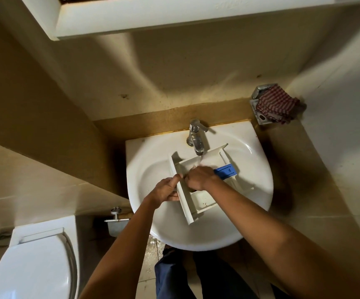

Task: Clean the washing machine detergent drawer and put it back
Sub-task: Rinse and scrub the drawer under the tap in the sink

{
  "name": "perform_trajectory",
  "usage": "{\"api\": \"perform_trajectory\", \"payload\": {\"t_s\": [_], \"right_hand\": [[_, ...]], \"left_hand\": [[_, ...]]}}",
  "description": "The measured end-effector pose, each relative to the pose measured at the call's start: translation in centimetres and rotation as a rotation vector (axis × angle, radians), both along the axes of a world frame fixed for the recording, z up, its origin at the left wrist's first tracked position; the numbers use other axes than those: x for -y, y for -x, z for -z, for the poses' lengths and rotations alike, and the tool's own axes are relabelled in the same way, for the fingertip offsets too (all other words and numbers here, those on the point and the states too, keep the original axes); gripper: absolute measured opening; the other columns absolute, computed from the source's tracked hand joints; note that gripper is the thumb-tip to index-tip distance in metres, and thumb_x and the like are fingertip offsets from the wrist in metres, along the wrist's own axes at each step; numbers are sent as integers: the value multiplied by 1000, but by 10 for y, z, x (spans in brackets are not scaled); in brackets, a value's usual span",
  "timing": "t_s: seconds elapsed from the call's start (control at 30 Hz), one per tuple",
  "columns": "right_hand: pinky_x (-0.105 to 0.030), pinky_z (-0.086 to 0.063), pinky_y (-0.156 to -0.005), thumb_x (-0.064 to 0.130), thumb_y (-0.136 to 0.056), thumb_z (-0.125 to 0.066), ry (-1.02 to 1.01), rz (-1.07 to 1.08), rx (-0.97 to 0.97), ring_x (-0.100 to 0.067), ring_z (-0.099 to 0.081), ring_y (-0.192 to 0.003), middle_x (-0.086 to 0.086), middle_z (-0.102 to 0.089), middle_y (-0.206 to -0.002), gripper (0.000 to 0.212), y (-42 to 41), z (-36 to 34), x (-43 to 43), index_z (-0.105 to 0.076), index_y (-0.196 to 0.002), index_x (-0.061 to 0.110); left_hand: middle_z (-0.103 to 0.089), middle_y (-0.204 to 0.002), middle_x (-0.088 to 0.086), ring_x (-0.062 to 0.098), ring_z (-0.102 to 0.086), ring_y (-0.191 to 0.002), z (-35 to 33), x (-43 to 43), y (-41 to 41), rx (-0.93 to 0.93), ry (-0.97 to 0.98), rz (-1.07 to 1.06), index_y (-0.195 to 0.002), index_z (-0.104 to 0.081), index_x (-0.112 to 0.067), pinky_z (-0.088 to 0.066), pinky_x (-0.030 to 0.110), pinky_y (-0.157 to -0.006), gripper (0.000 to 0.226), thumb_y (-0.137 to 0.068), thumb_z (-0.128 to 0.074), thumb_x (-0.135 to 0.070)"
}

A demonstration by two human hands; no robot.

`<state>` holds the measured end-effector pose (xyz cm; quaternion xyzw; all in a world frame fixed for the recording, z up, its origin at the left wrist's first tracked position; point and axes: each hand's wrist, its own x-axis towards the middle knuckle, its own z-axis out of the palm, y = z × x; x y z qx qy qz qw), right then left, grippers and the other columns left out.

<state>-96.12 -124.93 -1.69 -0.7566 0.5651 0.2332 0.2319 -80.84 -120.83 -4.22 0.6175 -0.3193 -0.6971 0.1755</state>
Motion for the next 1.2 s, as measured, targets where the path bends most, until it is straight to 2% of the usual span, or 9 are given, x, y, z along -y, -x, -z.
{"api": "perform_trajectory", "payload": {"t_s": [0.2, 0.33, 0.53, 0.67, 0.83, 0.9, 0.97, 1.07, 1.2], "right_hand": [[-31, -37, -66, 47, -97, -33, 41, 38, 232, -32, -61, -92, -13, -67, -100, 45, 41, -2, -1, -65, -89, 16], [-32, -43, -83, 39, -99, -32, 205, 95, 2, -31, -58, -108, -14, -64, -113, 47, 71, 4, 12, -68, -104, 10], [-41, -37, -98, 44, -98, -24, -22, 138, -74, -33, -41, -130, -20, -42, -143, 58, 23, 6, 8, -49, -133, 6], [-35, -38, -75, 39, -98, -24, -15, -26, 84, -30, -59, -102, -12, -65, -112, 45, 9, -2, -3, -61, -108, 15], [-32, -36, -62, 39, -96, -39, -23, 108, 234, -28, -56, -78, -10, -60, -79, 40, 54, -12, 8, -57, -75, 10], [-32, -39, -66, 33, -96, -40, 134, 149, 146, -30, -58, -81, -16, -64, -89, 39, 68, -10, 16, -61, -75, 7], [-33, -44, -82, 28, -96, -40, 179, 221, 73, -32, -57, -104, -18, -59, -116, 36, 69, -5, 20, -65, -102, 2], [-40, -40, -98, 31, -96, -41, 94, 242, 50, -35, -44, -125, -18, -40, -140, 45, 43, -3, 16, -45, -133, 6], [-35, -39, -79, 30, -94, -42, -8, 60, 229, -32, -51, -119, -12, -48, -136, 34, 0, -2, 1, -45, -125, 14]], "left_hand": [[-69, -110, 20, 30, -71, -95, -1, 3, 5, 45, -9, 23, -117, -62, -6, -59, 36, -84, 76, -70, -60, -66], [-70, -108, 16, 27, -72, -91, -3, 5, 8, 51, -15, 21, -116, -61, -7, -59, 37, -84, 74, -68, -61, -64], [-66, -114, 22, 33, -68, -101, -1, 5, 6, 57, -26, 30, -117, -60, -6, -58, 38, -86, 67, -79, -61, -61], [-71, -100, 15, 26, -71, -88, -4, 3, 6, 32, -6, 20, -113, -62, -4, -60, 33, -80, 58, -85, -59, -54], [-72, -93, 7, 18, -73, -78, -12, 0, 7, 21, 42, 39, -104, -64, -8, -59, 27, -68, 48, -80, -61, -49], [-72, -93, 6, 17, -73, -79, -14, -2, 6, 7, 52, 30, -103, -64, -9, -58, 26, -67, 49, -74, -59, -48], [-73, -97, 8, 22, -73, -85, -12, -3, 6, -2, 46, 16, -106, -64, -8, -59, 30, -73, 51, -74, -60, -47], [-72, -102, 12, 26, -72, -92, -11, -3, 6, 7, 25, 0, -109, -63, -7, -59, 34, -81, 57, -71, -61, -49], [-71, -107, 16, 29, -71, -95, -7, -5, 5, 16, 37, -46, -112, -61, -5, -59, 36, -82, 56, -79, -63, -49]]}}
